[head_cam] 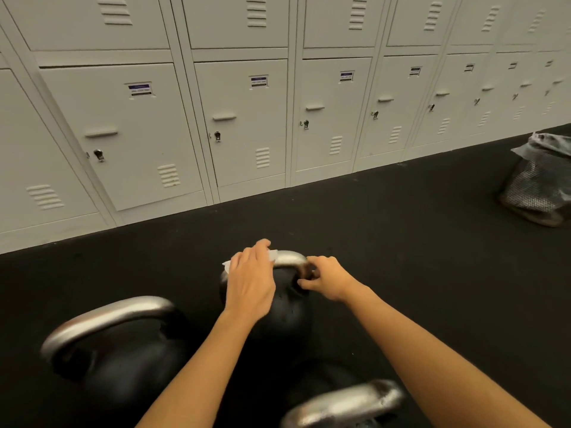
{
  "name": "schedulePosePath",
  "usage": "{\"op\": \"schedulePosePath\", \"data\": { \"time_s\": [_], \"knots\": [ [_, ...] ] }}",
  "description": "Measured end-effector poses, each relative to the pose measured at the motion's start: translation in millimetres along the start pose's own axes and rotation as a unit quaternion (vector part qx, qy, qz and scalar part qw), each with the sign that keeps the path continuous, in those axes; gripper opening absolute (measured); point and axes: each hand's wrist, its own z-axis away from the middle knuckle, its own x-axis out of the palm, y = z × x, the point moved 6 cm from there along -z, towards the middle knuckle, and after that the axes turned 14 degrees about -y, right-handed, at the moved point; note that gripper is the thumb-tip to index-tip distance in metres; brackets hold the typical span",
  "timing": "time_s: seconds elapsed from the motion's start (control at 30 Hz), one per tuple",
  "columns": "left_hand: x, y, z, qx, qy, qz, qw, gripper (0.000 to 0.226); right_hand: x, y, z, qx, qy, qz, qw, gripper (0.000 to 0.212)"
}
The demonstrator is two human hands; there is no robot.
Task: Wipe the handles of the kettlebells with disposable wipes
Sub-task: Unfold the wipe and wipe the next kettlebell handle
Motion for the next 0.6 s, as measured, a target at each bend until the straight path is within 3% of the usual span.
{"op": "schedulePosePath", "data": {
  "time_s": [0.07,0.17,0.33,0.47,0.6],
  "knots": [
    [1,15,-6,-0.012,-0.014,-0.012,1.000,0.036,-2,-2,0,0.002,-0.002,0.003,1.000,0.026],
    [13,45,-13,0.043,-0.050,-0.105,0.992,0.030,-3,-3,0,0.005,-0.009,0.009,1.000,0.021],
    [26,62,-12,0.116,-0.067,-0.205,0.970,0.043,-2,-4,-2,0.020,-0.005,0.032,0.999,0.031],
    [18,40,3,0.144,-0.061,-0.173,0.972,0.067,0,-2,-5,0.021,-0.009,0.030,0.999,0.037],
    [1,3,10,0.080,-0.034,-0.080,0.993,0.066,0,1,-5,0.021,-0.009,0.014,1.000,0.034]
  ]
}}
